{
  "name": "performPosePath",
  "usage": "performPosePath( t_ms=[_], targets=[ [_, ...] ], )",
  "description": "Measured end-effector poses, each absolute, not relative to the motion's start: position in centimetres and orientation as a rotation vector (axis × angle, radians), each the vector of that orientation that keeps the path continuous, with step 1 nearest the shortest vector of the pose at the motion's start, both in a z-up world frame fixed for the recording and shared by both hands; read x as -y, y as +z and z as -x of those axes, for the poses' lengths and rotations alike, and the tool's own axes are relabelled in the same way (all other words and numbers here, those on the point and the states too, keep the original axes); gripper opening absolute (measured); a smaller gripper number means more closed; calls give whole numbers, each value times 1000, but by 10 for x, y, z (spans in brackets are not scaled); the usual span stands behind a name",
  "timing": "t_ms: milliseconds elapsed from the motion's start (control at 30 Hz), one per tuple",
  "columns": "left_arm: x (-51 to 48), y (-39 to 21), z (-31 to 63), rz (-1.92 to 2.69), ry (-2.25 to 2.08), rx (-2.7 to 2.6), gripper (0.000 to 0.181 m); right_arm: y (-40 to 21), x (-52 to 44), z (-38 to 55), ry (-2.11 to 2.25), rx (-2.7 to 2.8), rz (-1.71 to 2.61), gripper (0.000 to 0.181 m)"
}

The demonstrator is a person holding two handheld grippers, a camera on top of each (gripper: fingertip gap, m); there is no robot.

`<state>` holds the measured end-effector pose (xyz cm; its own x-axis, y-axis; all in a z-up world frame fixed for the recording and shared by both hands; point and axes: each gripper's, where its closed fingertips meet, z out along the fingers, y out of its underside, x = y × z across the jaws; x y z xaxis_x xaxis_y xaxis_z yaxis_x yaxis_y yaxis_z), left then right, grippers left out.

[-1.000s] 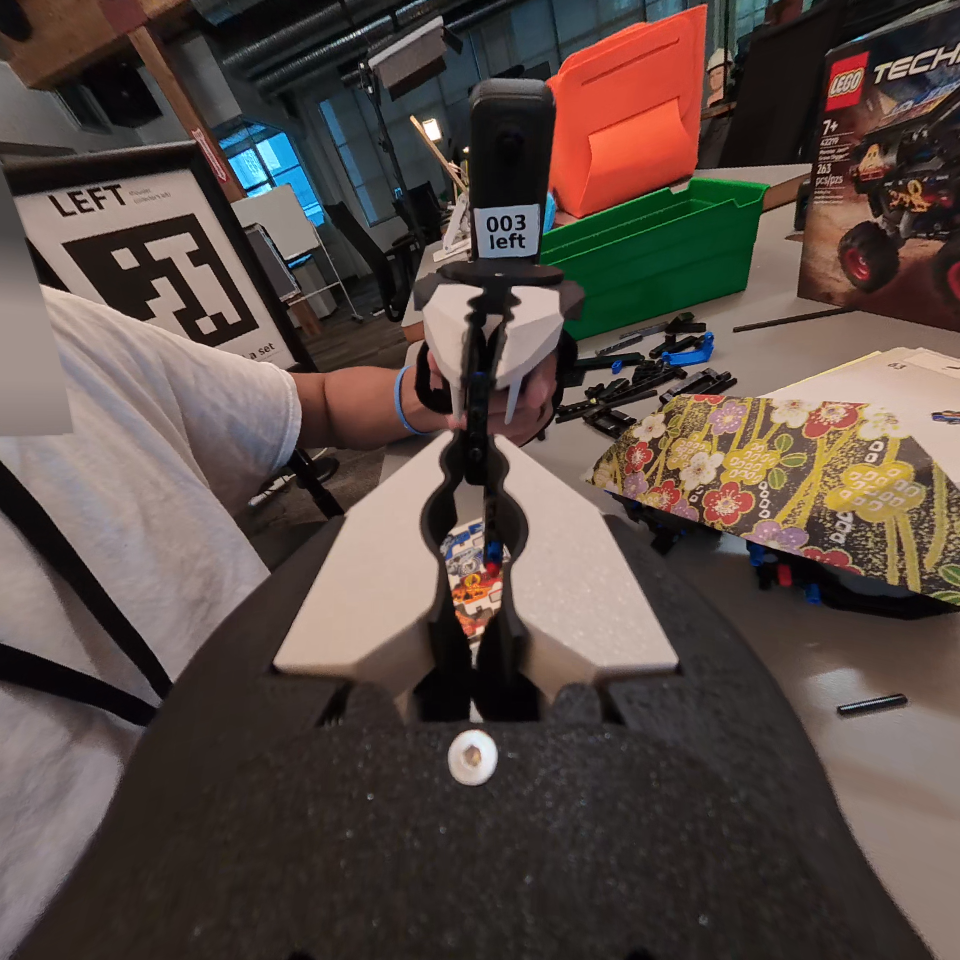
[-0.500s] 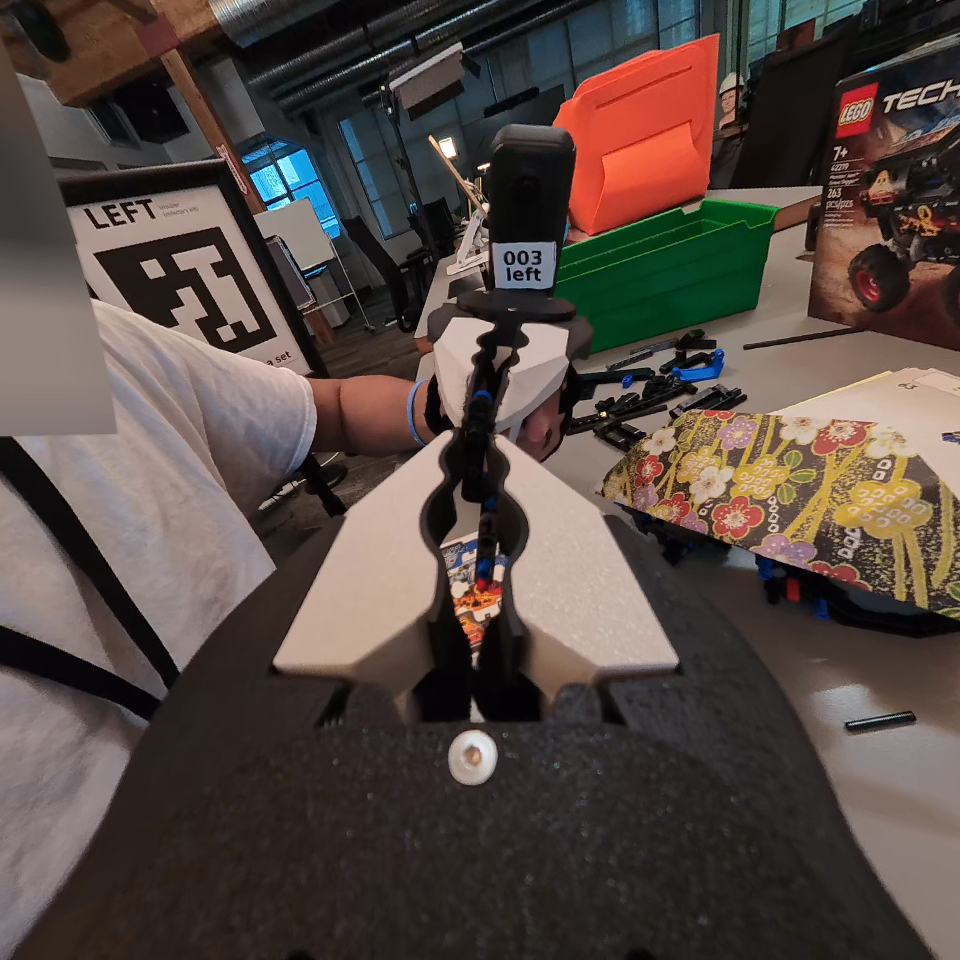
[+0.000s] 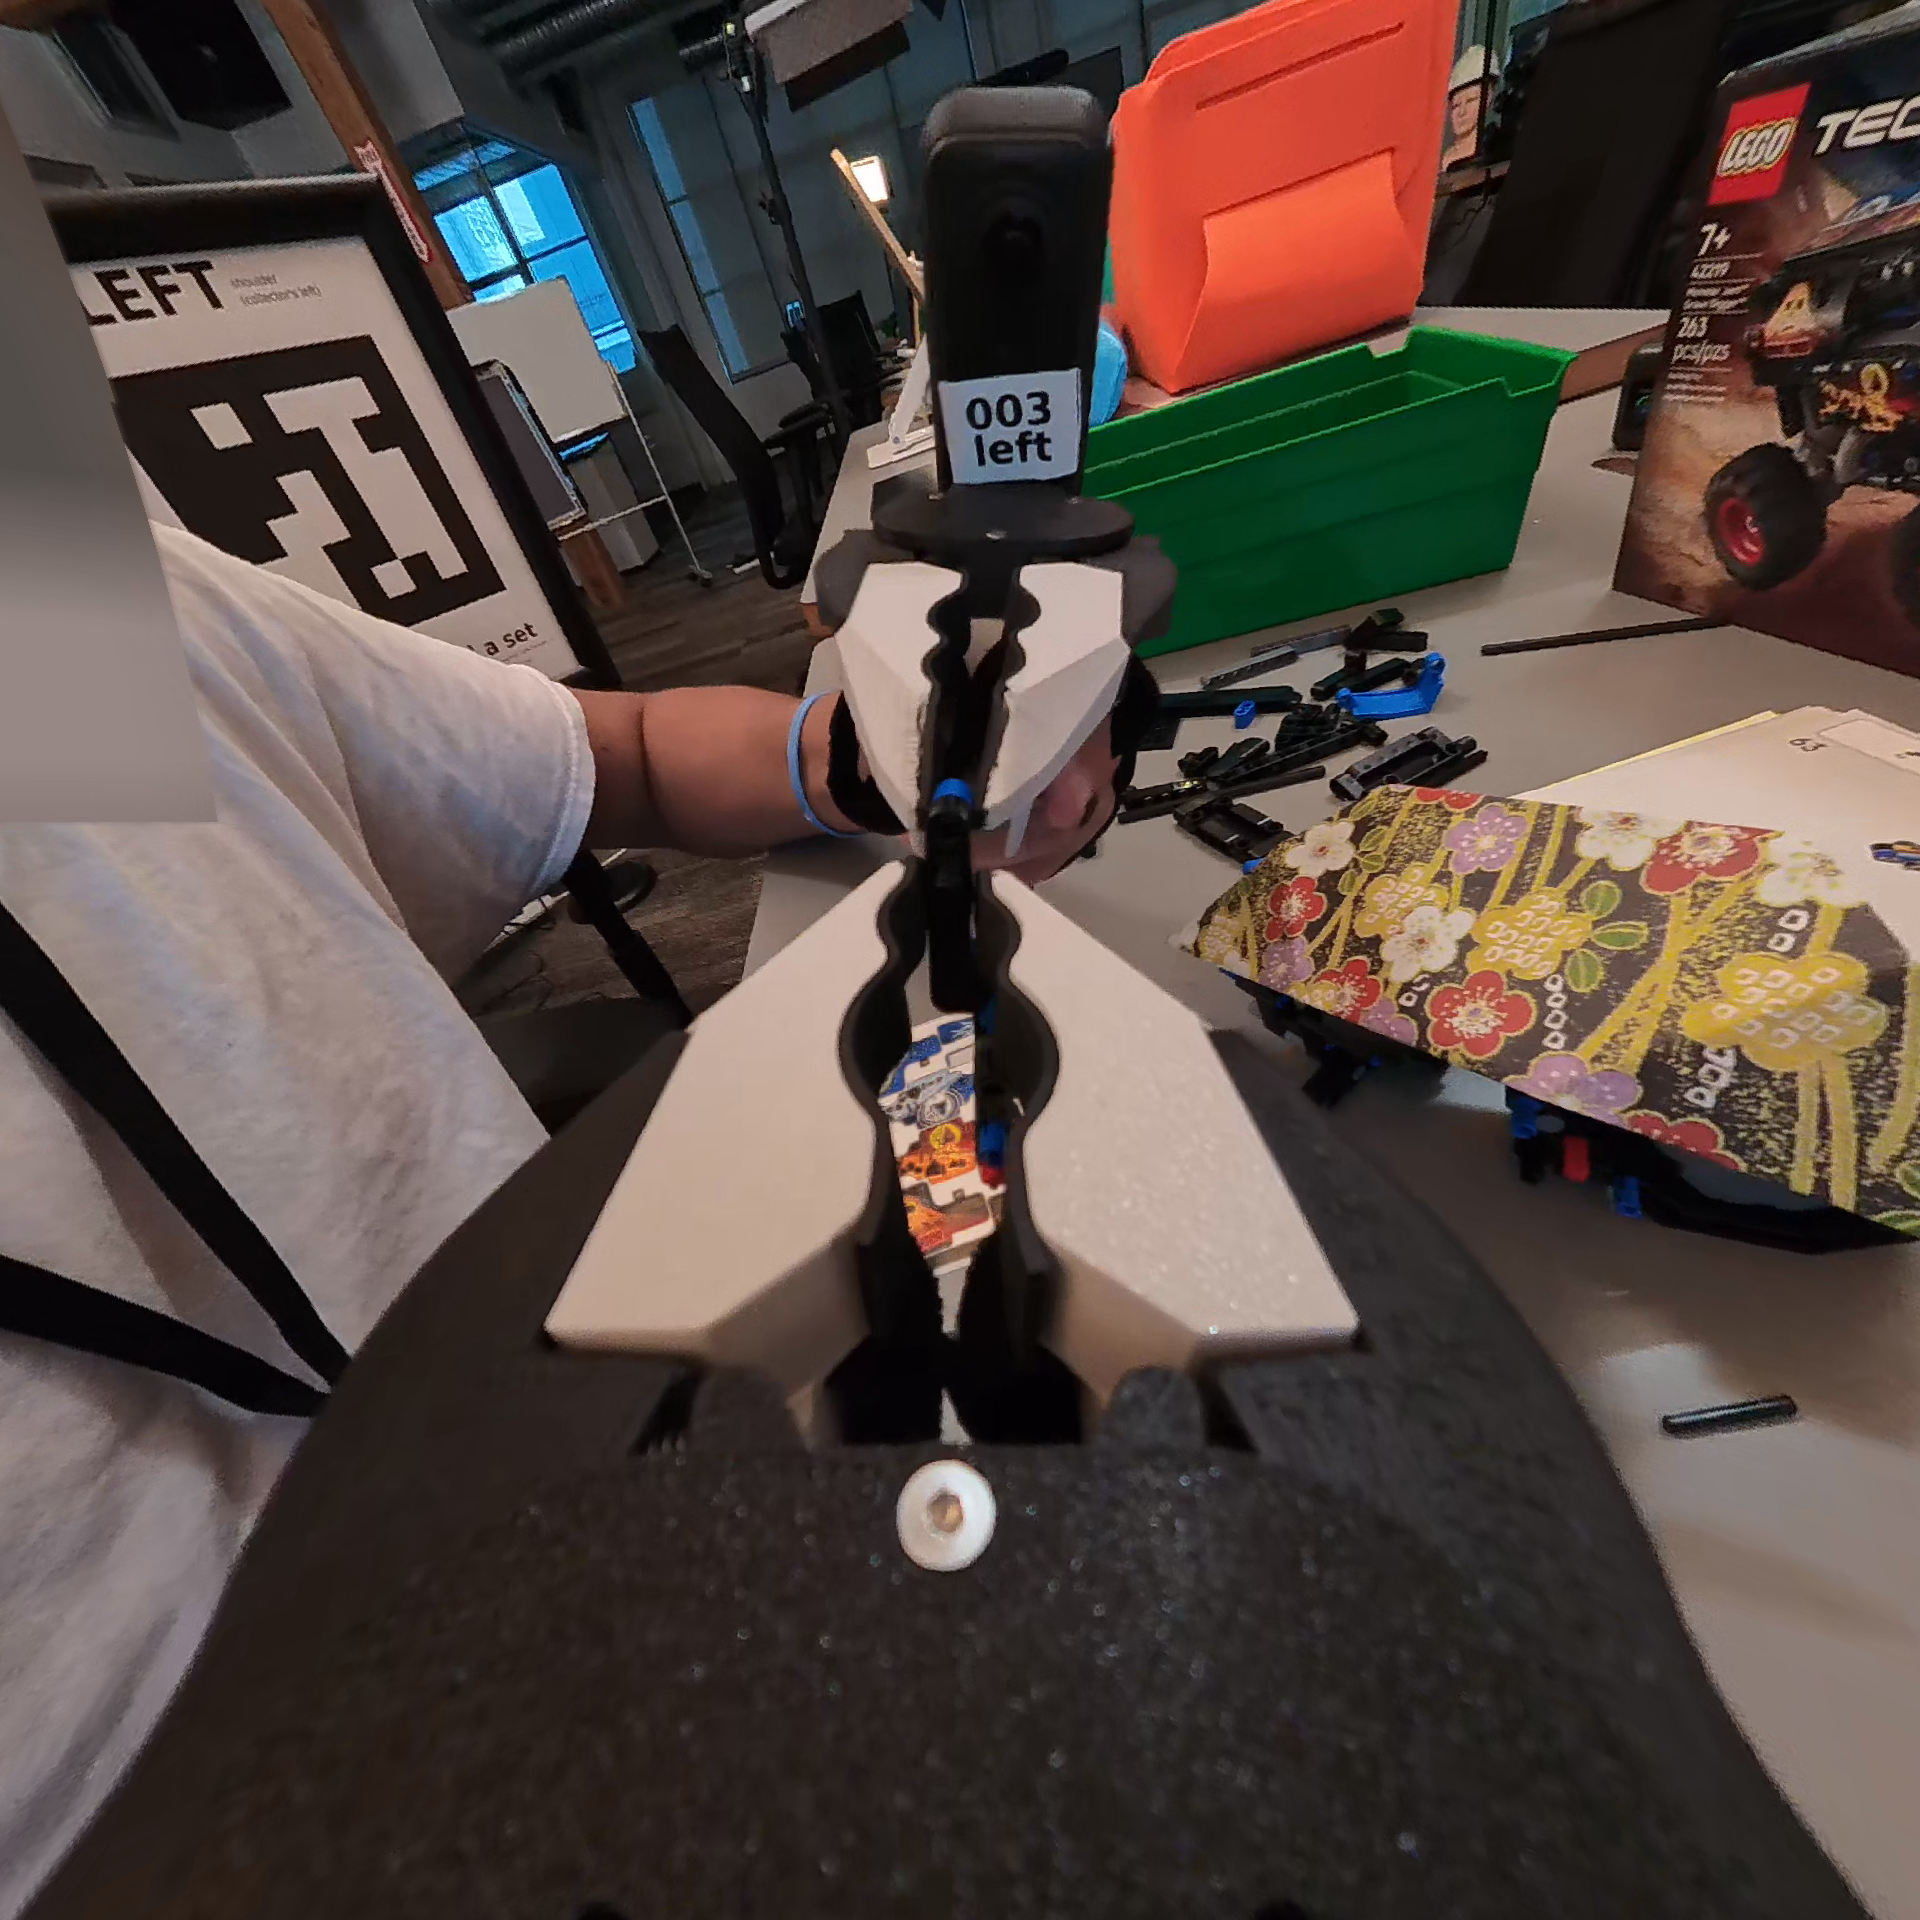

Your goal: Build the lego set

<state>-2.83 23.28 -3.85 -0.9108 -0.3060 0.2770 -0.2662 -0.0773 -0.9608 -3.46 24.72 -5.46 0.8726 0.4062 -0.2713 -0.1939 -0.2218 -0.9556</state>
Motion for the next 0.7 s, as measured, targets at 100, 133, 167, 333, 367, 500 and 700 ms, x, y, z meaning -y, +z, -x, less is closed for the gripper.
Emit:
performPosePath(
  t_ms=[100, 133, 167, 333, 367, 500, 700],
  targets=[
    [-233, -38, 28, 657, -2200, -2112, 4, -54, -247, 36, 573, 161, 1697, 7],
    [-233, -39, 28, 661, -2191, -2114, 5, -55, -247, 35, 571, 162, 1703, 6],
    [-233, -38, 27, 665, -2187, -2108, 5, -55, -247, 34, 564, 160, 1706, 6],
    [-243, -28, 24, 678, -2171, -2079, 16, -52, -226, 12, 441, 135, 1723, 7],
    [-243, -31, 25, 655, -2103, -2119, 14, -49, -214, 4, 418, 124, 1722, 7],
    [-250, -59, 34, 709, -1674, -2313, 14, -39, -167, -17, 430, 74, 1624, 6],
    [-270, -135, 108, 1009, -1073, -2483, 48, -61, -125, -30, 337, 3, 1528, 6]
  ],
)
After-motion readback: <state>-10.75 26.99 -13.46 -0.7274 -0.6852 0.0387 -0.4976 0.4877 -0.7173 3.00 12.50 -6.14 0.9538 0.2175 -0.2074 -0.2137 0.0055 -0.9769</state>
